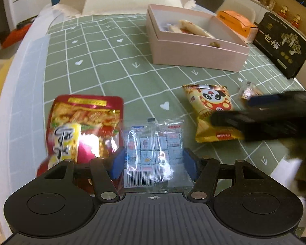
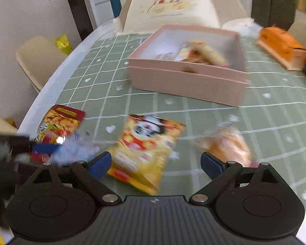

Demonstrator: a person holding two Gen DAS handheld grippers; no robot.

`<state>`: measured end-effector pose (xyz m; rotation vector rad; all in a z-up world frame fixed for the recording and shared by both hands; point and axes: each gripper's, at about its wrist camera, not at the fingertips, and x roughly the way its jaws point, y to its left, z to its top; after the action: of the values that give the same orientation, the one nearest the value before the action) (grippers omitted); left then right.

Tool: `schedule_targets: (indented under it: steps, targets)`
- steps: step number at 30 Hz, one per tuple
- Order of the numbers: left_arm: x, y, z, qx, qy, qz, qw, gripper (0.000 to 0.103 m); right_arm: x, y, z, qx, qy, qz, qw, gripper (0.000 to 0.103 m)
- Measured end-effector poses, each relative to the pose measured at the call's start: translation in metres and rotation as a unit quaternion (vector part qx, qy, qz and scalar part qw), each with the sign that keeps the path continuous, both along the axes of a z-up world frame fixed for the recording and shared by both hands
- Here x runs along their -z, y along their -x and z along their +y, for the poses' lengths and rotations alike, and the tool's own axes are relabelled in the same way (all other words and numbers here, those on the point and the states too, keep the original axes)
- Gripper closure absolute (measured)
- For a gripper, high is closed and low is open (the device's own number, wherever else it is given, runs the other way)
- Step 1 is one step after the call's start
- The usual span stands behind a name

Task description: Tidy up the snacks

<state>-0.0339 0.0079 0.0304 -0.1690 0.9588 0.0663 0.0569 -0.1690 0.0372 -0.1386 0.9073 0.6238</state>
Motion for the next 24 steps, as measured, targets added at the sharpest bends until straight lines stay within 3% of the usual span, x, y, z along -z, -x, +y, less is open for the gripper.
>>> schedule_targets:
  steps: [7, 9, 11, 15, 21, 23, 24]
  targets:
    - [0.000, 0.005, -0.003, -0.010, 0.006, 0.001, 0.9999, 0.036, 0.026, -0.020, 0.050, -0.013, 0.080, 0.004, 0.997, 0.009]
    - [0.000, 0.006, -0.003, -0.013, 0.009, 0.001, 0.9999, 0.036, 0.026, -0.018, 0.045, -0.024, 0.073, 0.004, 0.997, 0.017]
    - [0.000, 0.005, -0.004, -0.014, 0.007, 0.001, 0.9999, 0.036, 0.023, -0.014, 0.034, -0.032, 0.069, -0.003, 0.997, 0.038]
    - [0.001, 0.003, -0.006, -0.015, 0.006, 0.003, 0.9999, 0.031, 0.013, -0.011, 0.006, -0.033, 0.057, 0.007, 0.998, 0.044]
    - [0.006, 0.002, -0.019, 0.000, -0.019, -0.002, 0.9998, 0.021, -0.006, 0.002, -0.028, -0.023, 0.044, -0.016, 0.999, 0.044]
    - [0.006, 0.002, -0.026, 0.007, -0.041, 0.003, 0.9991, 0.026, -0.011, 0.005, -0.035, -0.018, 0.038, -0.024, 0.999, 0.044]
    - [0.005, 0.003, -0.028, 0.004, -0.051, 0.001, 0.9987, 0.038, -0.013, 0.007, -0.038, -0.017, 0.034, -0.028, 0.999, 0.044]
